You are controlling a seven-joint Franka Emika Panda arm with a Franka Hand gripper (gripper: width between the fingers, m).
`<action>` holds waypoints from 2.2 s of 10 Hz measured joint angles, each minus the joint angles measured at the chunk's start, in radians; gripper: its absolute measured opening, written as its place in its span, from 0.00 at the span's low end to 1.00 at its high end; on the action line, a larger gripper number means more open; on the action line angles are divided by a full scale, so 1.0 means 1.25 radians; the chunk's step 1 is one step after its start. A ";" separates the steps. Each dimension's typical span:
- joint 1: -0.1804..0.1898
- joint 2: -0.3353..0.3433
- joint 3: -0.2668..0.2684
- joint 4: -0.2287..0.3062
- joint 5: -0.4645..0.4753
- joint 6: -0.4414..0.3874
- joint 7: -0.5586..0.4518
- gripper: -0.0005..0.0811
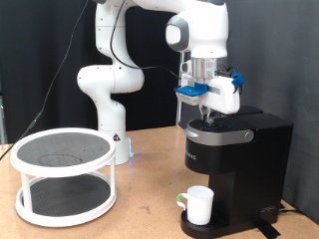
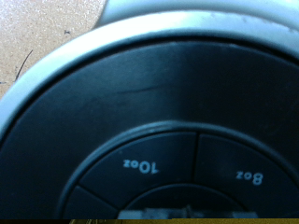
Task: Make a cup of coffee with the keurig machine
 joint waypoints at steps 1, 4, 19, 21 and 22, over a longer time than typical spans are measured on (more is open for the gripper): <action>0.000 0.001 0.001 -0.005 0.000 0.006 -0.002 0.01; 0.000 0.001 0.002 -0.011 0.000 0.011 -0.004 0.01; -0.027 0.059 -0.015 0.072 0.102 -0.138 -0.008 0.01; -0.027 0.060 -0.015 0.074 0.103 -0.141 -0.008 0.01; -0.027 0.061 -0.015 0.076 0.104 -0.145 -0.008 0.01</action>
